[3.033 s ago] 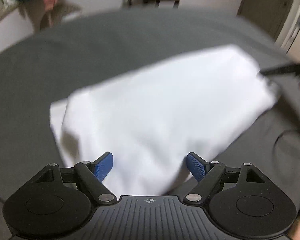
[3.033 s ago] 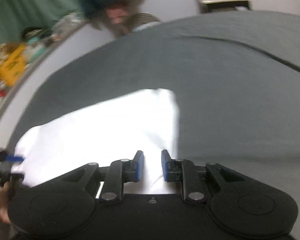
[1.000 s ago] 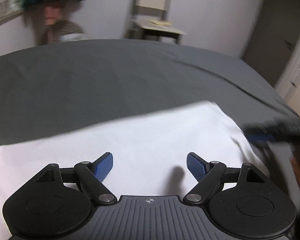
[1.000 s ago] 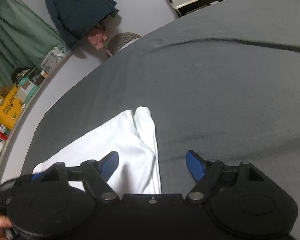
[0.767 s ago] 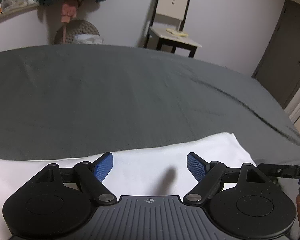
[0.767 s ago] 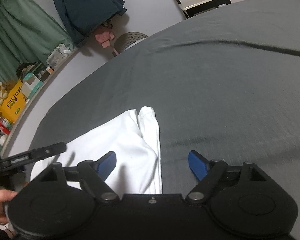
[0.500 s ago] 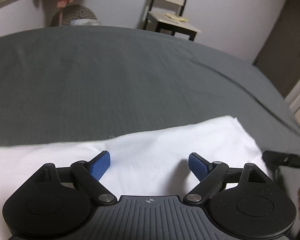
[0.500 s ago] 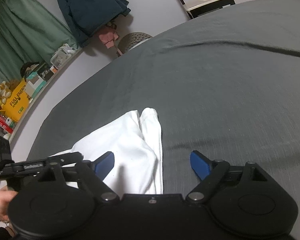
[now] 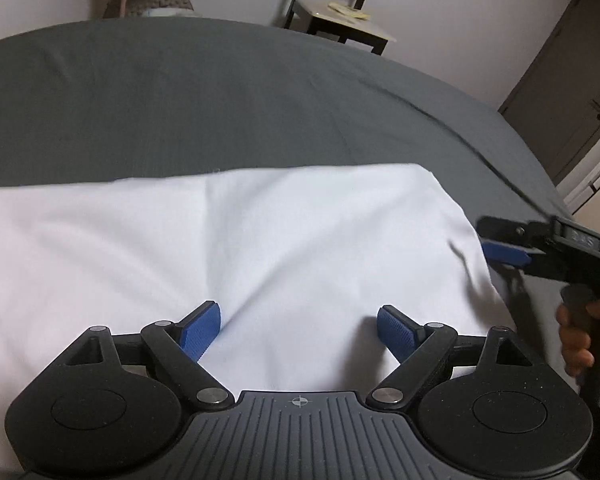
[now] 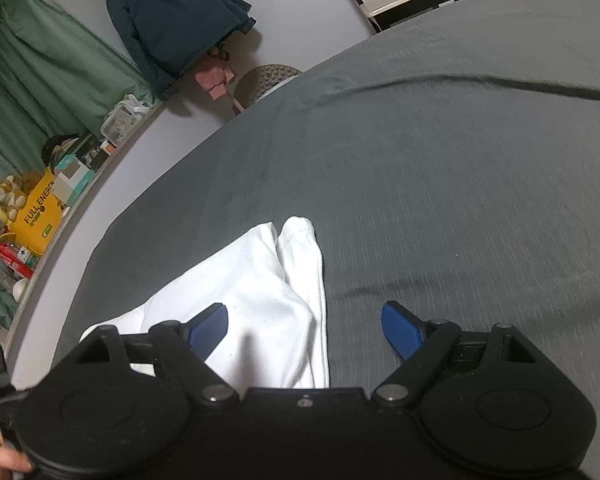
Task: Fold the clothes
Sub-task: 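Smooth the folded shirt bundle with the left gripper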
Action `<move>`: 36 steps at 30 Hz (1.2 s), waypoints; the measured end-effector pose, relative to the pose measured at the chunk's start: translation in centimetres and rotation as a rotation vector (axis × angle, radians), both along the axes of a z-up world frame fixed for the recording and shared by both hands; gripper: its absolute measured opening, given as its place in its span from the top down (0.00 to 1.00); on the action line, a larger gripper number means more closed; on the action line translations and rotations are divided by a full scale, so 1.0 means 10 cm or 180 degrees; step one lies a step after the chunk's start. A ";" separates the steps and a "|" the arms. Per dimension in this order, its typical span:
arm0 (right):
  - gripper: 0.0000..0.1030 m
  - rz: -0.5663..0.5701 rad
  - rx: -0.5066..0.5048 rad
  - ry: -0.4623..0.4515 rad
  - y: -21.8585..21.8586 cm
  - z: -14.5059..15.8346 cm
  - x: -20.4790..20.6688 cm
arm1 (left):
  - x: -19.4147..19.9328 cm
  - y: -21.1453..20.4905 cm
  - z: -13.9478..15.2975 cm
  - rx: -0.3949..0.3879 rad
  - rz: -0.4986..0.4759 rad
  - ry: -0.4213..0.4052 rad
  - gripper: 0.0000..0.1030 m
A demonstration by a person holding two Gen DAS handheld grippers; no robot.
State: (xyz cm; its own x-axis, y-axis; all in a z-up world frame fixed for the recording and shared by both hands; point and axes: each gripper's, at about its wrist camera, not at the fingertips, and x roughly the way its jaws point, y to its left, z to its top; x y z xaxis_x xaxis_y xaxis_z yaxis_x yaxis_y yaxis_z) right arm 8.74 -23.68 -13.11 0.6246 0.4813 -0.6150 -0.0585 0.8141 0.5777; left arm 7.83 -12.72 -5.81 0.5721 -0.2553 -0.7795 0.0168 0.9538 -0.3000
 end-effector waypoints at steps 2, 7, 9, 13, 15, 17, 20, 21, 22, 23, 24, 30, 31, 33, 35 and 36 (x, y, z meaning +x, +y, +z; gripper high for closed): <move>0.18 0.0001 -0.0020 0.0017 0.01 0.01 0.00 | -0.07 0.00 0.05 -0.0053 -0.0020 0.0031 0.17; 0.18 0.0094 -0.0194 -0.0014 0.07 0.03 -0.05 | -0.19 0.01 0.05 -0.0149 -0.0116 0.0174 0.17; 0.18 0.0105 -0.0241 -0.0015 0.09 0.05 -0.05 | -0.21 0.04 0.05 -0.0154 -0.0153 0.0178 0.17; 0.18 0.0039 -0.0167 0.0081 0.04 0.08 -0.16 | -0.26 0.03 0.12 -0.0168 -0.0162 0.0265 0.17; 0.18 0.0002 -0.0108 0.0168 0.00 0.09 -0.23 | -0.29 0.00 0.10 -0.0086 -0.0251 0.0309 0.17; 0.18 -0.0075 -0.0067 0.0291 -0.03 0.10 -0.32 | -0.31 0.02 0.10 -0.0094 -0.0329 0.0306 0.17; 0.18 -0.0241 -0.0025 0.0435 -0.07 0.14 -0.45 | -0.28 0.08 0.16 -0.0245 -0.0331 0.0392 0.17; 0.18 -0.0297 0.0005 0.0458 -0.08 0.17 -0.51 | -0.28 0.09 0.19 -0.0265 -0.0361 0.0423 0.17; 0.18 -0.0357 0.0071 0.0483 -0.09 0.17 -0.57 | -0.28 0.09 0.22 -0.0284 -0.0392 0.0455 0.17; 0.18 -0.0420 0.0157 0.0529 -0.10 0.17 -0.63 | -0.28 0.09 0.25 -0.0304 -0.0423 0.0486 0.17; 0.18 -0.0480 0.0267 0.0587 -0.11 0.16 -0.70 | -0.30 0.11 0.28 -0.0331 -0.0452 0.0489 0.17; 0.18 -0.0639 0.0953 0.0990 0.09 -0.12 -0.85 | -0.36 0.34 0.49 -0.0337 -0.0448 0.0359 0.17; 0.17 -0.0676 0.1006 0.0998 0.12 -0.16 -0.84 | -0.37 0.40 0.53 -0.0318 -0.0402 0.0324 0.17; 0.17 -0.0779 0.1098 0.0904 0.12 -0.20 -0.82 | -0.37 0.50 0.59 -0.0301 -0.0307 0.0266 0.17; 0.19 -0.0883 0.1189 0.0810 0.11 -0.23 -0.79 | -0.40 0.63 0.65 -0.0295 -0.0206 0.0191 0.17; 0.22 -0.0935 0.1234 0.0763 0.11 -0.25 -0.78 | -0.42 0.70 0.68 -0.0285 -0.0152 0.0152 0.17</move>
